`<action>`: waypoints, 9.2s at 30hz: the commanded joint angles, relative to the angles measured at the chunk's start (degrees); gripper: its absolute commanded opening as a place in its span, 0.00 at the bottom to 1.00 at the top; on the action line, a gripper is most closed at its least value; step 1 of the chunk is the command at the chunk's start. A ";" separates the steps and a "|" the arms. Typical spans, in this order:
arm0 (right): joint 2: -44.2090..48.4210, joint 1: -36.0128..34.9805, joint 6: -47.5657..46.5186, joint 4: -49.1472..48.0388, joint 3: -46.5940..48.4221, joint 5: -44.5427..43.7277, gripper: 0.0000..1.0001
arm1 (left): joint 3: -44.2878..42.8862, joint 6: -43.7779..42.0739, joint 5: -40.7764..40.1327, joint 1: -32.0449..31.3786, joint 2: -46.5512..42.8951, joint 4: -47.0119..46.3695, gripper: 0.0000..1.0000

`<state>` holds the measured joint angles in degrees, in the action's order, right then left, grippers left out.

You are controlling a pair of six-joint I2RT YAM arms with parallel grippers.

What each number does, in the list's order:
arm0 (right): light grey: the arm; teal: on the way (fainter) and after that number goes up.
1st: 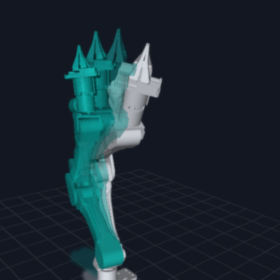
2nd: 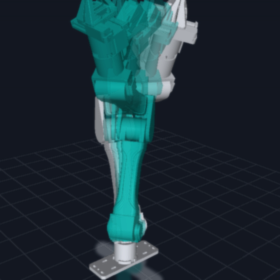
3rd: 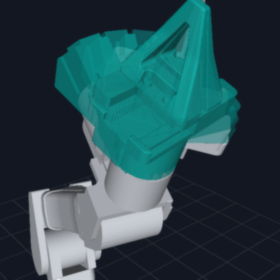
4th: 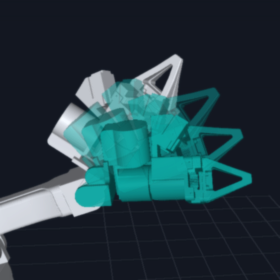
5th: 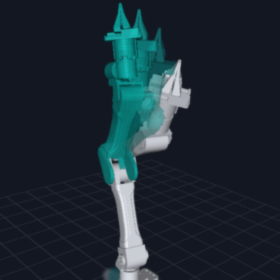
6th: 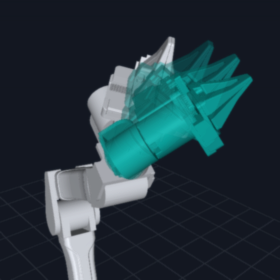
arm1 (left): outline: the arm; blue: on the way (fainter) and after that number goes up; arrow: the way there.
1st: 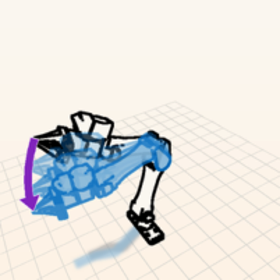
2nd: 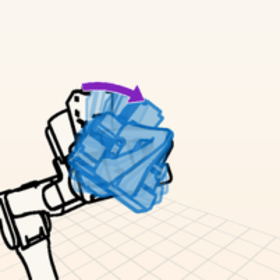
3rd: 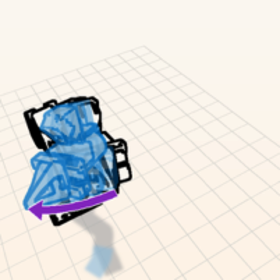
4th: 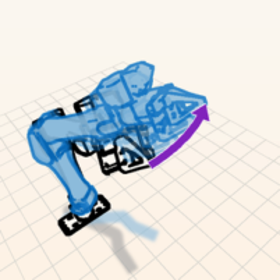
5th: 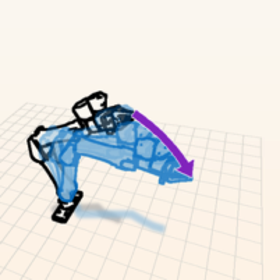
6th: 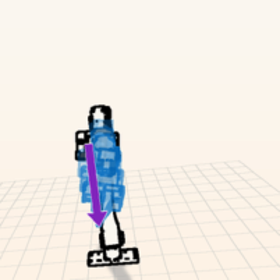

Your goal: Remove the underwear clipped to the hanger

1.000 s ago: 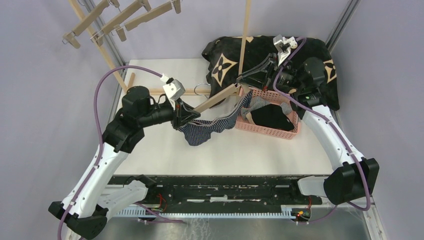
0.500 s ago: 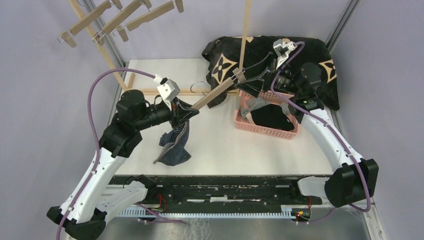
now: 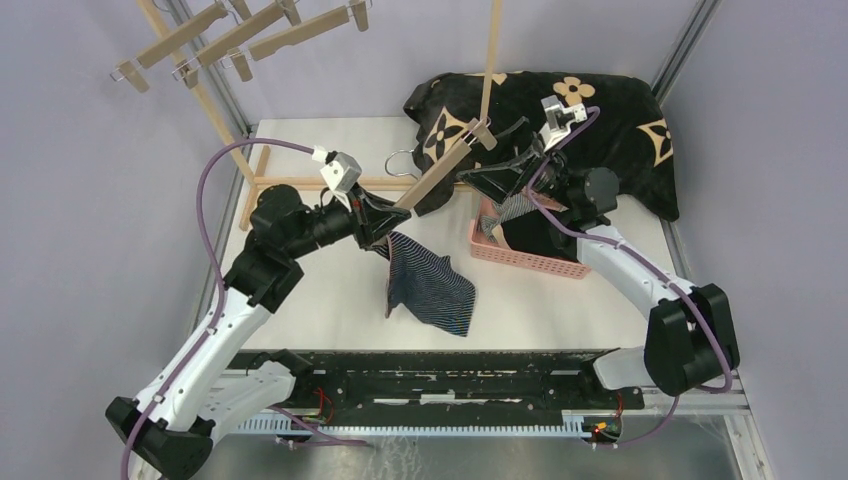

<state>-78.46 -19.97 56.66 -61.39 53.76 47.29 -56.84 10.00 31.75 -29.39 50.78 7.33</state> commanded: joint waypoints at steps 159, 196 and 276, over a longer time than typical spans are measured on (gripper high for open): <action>5.15 -8.84 -10.76 7.89 6.75 -5.56 0.01 | 5.90 8.98 7.55 -0.06 4.78 -26.03 0.03; 8.81 -35.77 -39.68 68.68 -14.83 -55.63 0.74 | -29.44 -3.34 -34.87 4.25 16.23 37.18 0.03; -10.42 -7.06 -44.60 66.22 5.47 -77.64 0.01 | -80.52 -8.20 -8.41 18.05 51.64 47.24 0.03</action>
<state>-87.05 -28.97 8.60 4.86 56.05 -35.48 -134.76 4.01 21.37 -11.60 101.95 58.57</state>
